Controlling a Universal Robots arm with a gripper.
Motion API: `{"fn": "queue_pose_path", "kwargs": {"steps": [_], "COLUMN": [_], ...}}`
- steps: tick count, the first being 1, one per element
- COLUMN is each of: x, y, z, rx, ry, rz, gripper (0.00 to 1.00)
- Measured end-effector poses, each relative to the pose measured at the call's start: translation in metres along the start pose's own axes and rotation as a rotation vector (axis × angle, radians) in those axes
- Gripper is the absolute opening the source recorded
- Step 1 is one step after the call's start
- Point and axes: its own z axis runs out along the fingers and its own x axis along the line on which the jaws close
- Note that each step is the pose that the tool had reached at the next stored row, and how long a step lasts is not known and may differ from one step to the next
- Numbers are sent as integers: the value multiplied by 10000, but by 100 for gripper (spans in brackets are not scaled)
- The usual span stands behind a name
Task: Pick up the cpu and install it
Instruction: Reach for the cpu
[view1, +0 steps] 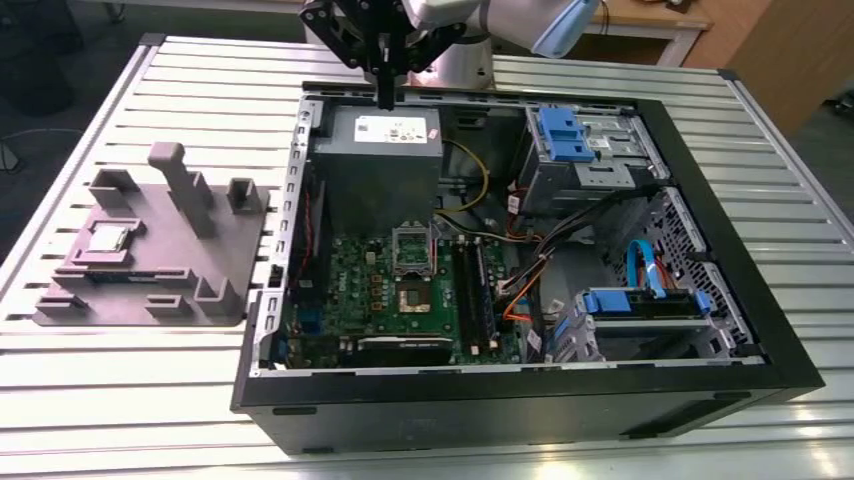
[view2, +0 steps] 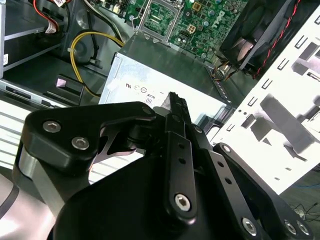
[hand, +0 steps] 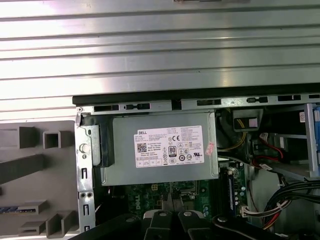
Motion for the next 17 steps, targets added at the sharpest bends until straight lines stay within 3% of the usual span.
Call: {"fn": "queue_pose_path", "kwargs": {"steps": [17], "x": [29], "y": [-2], "z": [-1], "rx": [0], "ry": [0], "rz": [1], "gripper": [10]}}
